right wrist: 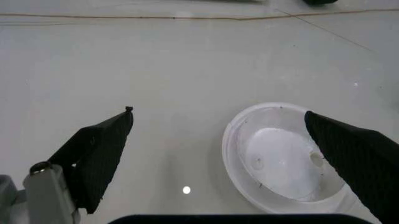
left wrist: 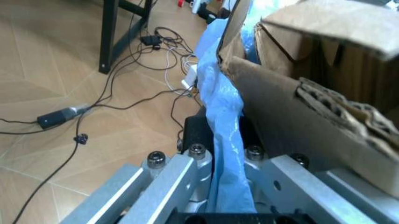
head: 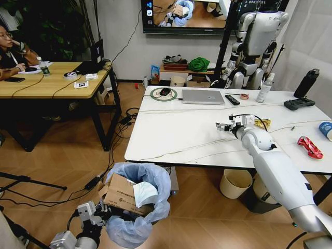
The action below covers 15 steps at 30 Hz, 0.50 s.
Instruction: Pick up the trash bin and place the trash from the table into it.
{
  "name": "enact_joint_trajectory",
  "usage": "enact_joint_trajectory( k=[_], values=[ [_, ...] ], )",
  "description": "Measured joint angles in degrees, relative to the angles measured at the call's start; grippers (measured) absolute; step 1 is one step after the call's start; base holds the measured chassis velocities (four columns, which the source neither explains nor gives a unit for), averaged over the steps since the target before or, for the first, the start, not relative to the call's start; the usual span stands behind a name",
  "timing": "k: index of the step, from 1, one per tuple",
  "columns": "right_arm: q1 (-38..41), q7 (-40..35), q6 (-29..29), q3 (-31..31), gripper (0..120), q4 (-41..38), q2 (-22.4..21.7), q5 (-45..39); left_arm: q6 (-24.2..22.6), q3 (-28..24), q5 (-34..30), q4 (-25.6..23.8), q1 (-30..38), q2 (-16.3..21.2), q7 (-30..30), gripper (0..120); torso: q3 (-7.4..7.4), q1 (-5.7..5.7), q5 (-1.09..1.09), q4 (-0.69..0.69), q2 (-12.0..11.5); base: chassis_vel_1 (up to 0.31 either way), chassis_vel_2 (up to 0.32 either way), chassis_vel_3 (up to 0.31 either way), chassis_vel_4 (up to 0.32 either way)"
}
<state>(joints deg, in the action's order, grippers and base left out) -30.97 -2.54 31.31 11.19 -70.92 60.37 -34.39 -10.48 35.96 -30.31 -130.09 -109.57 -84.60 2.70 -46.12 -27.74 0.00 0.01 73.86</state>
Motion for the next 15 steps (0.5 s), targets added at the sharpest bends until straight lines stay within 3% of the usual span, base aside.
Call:
enact_joint_trajectory(
  k=[15],
  values=[
    [-0.54,0.15,-0.08,0.81,100,1.22,-0.65,0.44,0.09,0.00,0.20,-1.12,-0.59,-0.24,0.00,0,0.00,0.00,0.00,0.00,0.00,0.000,0.000,0.000,0.000]
  ],
)
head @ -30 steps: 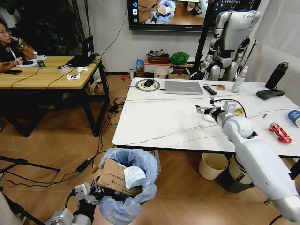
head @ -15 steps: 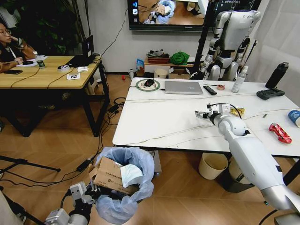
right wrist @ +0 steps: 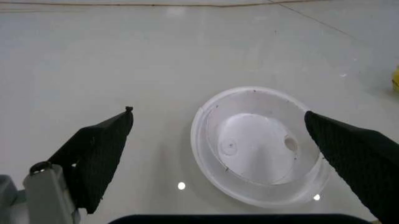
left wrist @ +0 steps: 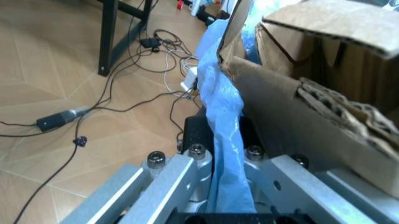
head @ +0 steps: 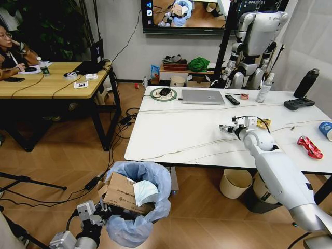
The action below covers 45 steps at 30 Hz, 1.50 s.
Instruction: Pick up the trash bin and place the trash from the table into it.
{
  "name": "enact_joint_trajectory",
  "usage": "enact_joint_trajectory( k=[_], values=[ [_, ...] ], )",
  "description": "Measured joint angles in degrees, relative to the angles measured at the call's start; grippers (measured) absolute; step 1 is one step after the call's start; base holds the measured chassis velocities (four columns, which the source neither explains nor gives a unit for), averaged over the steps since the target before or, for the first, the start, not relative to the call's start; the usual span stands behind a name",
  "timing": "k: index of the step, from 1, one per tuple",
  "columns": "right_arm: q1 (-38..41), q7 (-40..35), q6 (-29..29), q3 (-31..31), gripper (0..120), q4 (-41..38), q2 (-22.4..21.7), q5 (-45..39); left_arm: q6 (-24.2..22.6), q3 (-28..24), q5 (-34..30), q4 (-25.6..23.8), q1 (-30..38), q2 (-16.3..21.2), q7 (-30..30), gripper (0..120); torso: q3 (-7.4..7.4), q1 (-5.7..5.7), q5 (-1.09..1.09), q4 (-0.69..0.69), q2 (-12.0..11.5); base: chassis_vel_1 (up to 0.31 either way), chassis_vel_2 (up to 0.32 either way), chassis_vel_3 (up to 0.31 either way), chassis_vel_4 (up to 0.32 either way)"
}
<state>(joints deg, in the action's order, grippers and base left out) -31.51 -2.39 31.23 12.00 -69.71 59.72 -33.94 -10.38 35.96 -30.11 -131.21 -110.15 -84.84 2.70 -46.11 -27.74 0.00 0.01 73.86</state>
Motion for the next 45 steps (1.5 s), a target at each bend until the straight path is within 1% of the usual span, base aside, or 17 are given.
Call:
enact_joint_trajectory(
  k=[14,24,26,28,30,34,36,37,38,40,41,42,43,45],
  values=[
    [-1.18,0.39,-0.02,-0.69,100,-1.17,-0.48,0.26,0.33,-0.05,0.29,-0.50,-0.48,-0.11,-0.15,0,0.00,0.00,0.00,0.00,0.00,0.000,0.000,0.000,0.000],
    [-1.32,0.54,-0.03,-1.25,100,-1.02,0.21,0.37,0.37,-0.19,0.50,-0.85,-0.58,-0.41,-0.20,0,0.00,0.00,0.00,0.00,0.00,0.000,0.000,0.000,0.000],
    [-1.20,0.74,-0.05,-1.36,99,-0.67,0.30,0.40,0.39,-0.26,0.60,-0.85,-0.66,-0.47,-0.21,0,0.00,0.00,0.00,0.00,0.00,0.000,0.000,0.000,0.000],
    [-1.05,1.04,-0.18,-1.48,91,-0.13,0.34,0.51,0.39,-0.30,0.64,-0.87,-0.68,-0.51,-0.22,0,0.00,0.00,0.00,0.00,0.00,0.000,0.000,0.000,0.000],
    [-1.04,1.08,-0.23,-1.49,91,-0.01,0.34,0.56,0.39,-0.30,0.64,-0.89,-0.68,-0.53,-0.22,0,0.00,0.00,0.00,0.00,0.00,0.000,0.000,0.000,0.000],
    [-0.96,1.32,-0.58,-1.51,71,0.81,0.16,0.80,0.39,-0.46,0.68,-0.99,-0.66,-0.64,-0.22,0,0.00,0.00,-0.01,0.00,0.00,0.000,0.000,0.000,0.000],
    [-0.96,1.33,-0.59,-1.51,71,0.83,0.14,0.81,0.39,-0.47,0.69,-0.99,-0.66,-0.65,-0.22,0,0.00,0.00,-0.01,0.00,0.00,0.000,0.000,0.000,0.000],
    [-0.95,1.37,-0.61,-1.51,62,0.90,-0.03,0.83,0.39,-0.51,0.70,-0.99,-0.65,-0.67,-0.22,0,0.00,0.00,-0.01,0.00,0.00,0.000,0.000,0.000,0.000],
    [-0.95,1.37,-0.62,-1.51,62,0.91,-0.05,0.83,0.40,-0.52,0.70,-0.99,-0.65,-0.68,-0.22,0,0.00,0.00,-0.01,0.00,0.00,0.000,0.000,0.000,0.000],
    [-0.91,1.42,-0.62,-1.51,50,0.91,-0.30,0.83,0.39,-0.64,0.75,-0.99,-0.63,-0.73,-0.22,0,0.00,0.00,0.00,0.00,0.00,0.000,0.000,0.000,0.000],
    [-0.90,1.43,-0.62,-1.52,47,0.91,-0.37,0.83,0.40,-0.67,0.77,-0.99,-0.63,-0.74,-0.22,0,0.00,0.00,0.00,0.00,0.00,0.000,0.000,0.000,0.000],
    [-0.90,1.43,-0.62,-1.52,47,0.91,-0.37,0.83,0.40,-0.67,0.77,-0.99,-0.63,-0.74,-0.22,0,0.00,0.00,0.00,0.00,0.00,0.000,0.000,0.000,0.000],
    [-0.89,1.43,-0.62,-1.55,41,0.88,-0.51,0.82,0.40,-0.68,0.78,-0.99,-0.62,-0.76,-0.22,0,0.00,0.00,0.00,0.00,0.00,0.000,0.000,0.000,0.000],
    [-0.87,1.45,-0.61,-1.67,36,0.85,-0.65,0.82,0.40,-0.70,0.79,-0.99,-0.62,-0.77,-0.22,0,0.00,0.00,0.00,0.00,0.00,0.000,0.000,0.000,0.000]
  ],
)
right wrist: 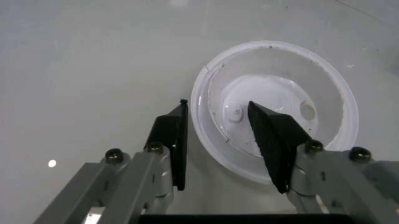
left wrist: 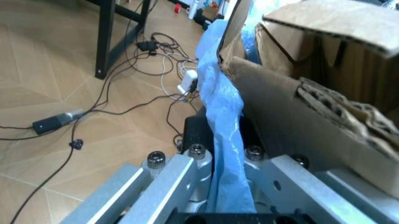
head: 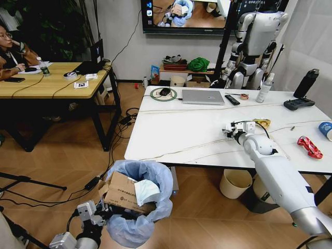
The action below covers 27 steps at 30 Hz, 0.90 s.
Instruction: Pick up the trash bin and place the trash from the table into it.
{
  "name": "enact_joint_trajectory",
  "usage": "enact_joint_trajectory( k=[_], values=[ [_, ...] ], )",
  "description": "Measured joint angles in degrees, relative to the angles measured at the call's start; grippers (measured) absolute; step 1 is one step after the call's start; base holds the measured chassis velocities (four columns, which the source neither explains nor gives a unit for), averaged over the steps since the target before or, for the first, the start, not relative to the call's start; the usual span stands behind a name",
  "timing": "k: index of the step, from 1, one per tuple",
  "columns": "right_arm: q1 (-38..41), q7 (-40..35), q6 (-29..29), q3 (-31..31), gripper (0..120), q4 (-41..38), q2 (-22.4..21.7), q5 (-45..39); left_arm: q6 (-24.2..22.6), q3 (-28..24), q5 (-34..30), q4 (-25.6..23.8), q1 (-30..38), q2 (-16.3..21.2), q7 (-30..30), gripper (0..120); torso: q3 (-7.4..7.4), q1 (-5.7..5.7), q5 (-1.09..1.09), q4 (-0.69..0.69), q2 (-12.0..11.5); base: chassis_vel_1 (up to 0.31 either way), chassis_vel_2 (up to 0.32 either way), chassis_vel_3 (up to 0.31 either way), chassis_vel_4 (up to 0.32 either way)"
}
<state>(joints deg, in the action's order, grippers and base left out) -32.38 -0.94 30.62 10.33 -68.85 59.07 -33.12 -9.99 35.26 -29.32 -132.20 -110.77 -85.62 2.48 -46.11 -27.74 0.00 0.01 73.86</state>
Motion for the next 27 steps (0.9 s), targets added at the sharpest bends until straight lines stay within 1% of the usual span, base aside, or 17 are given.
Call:
enact_joint_trajectory(
  k=[1,3,4,6,8,9,10,25,27],
  values=[
    [0.00,0.01,0.00,-0.07,28,-0.01,-0.09,0.00,0.00,0.00,0.00,0.03,0.01,-0.01,0.00,0,0.00,0.00,0.00,0.00,0.00,0.000,0.000,0.000,0.000],
    [0.01,0.02,0.00,-0.10,27,-0.04,-0.15,0.00,0.01,0.00,0.00,0.06,0.01,-0.01,0.00,0,0.00,0.00,0.00,0.00,0.00,0.000,0.000,0.000,0.000],
    [0.01,0.08,0.00,-0.13,20,-0.15,-0.25,0.00,0.02,0.00,0.01,0.08,0.00,-0.02,0.00,0,0.00,0.00,0.00,0.00,0.00,0.000,0.000,0.000,0.000],
    [-0.03,0.13,0.04,-0.30,13,-0.30,-0.43,-0.01,0.03,-0.01,0.01,0.09,0.01,-0.02,0.00,0,0.00,0.00,0.02,0.00,0.00,0.000,0.000,0.000,0.000],
    [-0.12,0.19,0.04,-0.61,4,-0.62,-0.75,-0.01,0.03,-0.01,0.02,0.09,0.05,-0.02,0.00,0,0.00,0.00,0.00,0.00,0.00,0.000,0.000,0.000,0.000],
    [-0.12,0.19,0.04,-0.61,4,-0.62,-0.75,-0.01,0.03,-0.01,0.02,0.09,0.05,-0.02,0.00,0,0.00,0.00,0.00,0.00,0.00,0.000,0.000,0.000,0.000],
    [-0.21,0.22,0.04,-0.70,0,-0.84,-0.85,-0.01,0.03,-0.01,0.02,0.08,0.06,-0.02,0.00,0,0.00,0.00,-0.02,0.00,0.00,0.000,0.000,0.000,0.000],
    [-0.82,0.31,0.26,-0.11,0,-2.91,-1.85,-1.25,0.03,-0.33,0.19,0.06,0.14,0.01,0.03,0,0.00,0.00,0.01,0.00,0.00,0.000,0.000,0.000,0.000],
    [-1.18,0.30,0.35,0.30,0,-4.38,-2.43,-2.15,0.03,-0.59,0.39,0.15,0.18,-0.02,0.04,0,0.00,0.00,0.00,0.00,0.00,0.000,0.000,0.000,0.000]
  ],
)
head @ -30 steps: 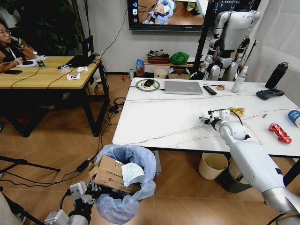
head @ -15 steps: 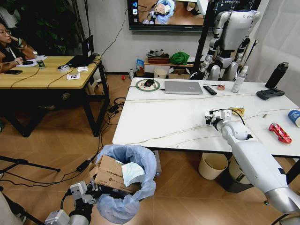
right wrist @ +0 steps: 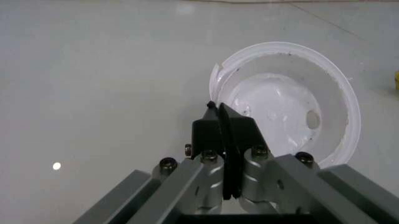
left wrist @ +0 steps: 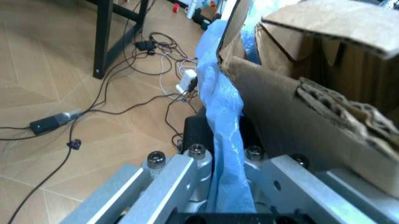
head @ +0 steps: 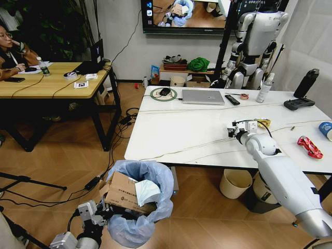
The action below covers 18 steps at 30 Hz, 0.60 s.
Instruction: Pick up the trash bin and place the trash from the table into it.
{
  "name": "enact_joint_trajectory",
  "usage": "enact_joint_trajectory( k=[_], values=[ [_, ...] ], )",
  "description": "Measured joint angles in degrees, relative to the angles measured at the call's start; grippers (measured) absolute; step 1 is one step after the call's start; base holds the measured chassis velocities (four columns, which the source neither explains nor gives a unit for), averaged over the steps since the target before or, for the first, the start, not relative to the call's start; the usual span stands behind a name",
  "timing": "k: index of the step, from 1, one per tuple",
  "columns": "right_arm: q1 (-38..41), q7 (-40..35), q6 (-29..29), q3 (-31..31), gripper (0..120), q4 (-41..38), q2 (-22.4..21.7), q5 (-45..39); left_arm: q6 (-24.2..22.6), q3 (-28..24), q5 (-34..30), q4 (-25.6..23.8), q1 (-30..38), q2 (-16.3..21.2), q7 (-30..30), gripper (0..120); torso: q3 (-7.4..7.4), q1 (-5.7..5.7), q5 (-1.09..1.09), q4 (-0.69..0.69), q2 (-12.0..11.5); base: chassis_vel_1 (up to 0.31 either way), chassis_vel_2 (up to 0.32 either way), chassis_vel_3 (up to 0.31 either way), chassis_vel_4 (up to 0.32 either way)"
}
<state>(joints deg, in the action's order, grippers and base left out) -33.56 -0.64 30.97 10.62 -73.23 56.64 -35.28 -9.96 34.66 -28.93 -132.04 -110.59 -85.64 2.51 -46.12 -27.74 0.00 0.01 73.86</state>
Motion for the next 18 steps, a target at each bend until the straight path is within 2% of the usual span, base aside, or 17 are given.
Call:
enact_joint_trajectory(
  k=[9,14,18],
  values=[
    [-2.70,-0.15,0.76,2.29,0,-8.32,-1.95,-4.93,-0.01,-0.11,0.12,0.29,0.30,0.06,0.00,0,0.00,0.00,0.01,0.00,0.00,0.000,0.000,0.000,0.000],
    [-7.35,0.27,0.30,3.90,0,-19.30,-3.59,-9.55,-0.02,-0.19,0.15,0.30,0.06,0.07,-0.01,0,0.00,0.00,-0.01,0.01,0.00,0.000,0.000,0.000,0.000],
    [-9.30,0.39,-0.58,3.84,0,-24.66,-3.71,-12.09,-0.13,-0.12,0.15,0.20,-0.11,0.11,-0.02,0,0.00,0.00,0.00,0.00,0.00,0.000,0.000,0.000,0.000]
  ],
)
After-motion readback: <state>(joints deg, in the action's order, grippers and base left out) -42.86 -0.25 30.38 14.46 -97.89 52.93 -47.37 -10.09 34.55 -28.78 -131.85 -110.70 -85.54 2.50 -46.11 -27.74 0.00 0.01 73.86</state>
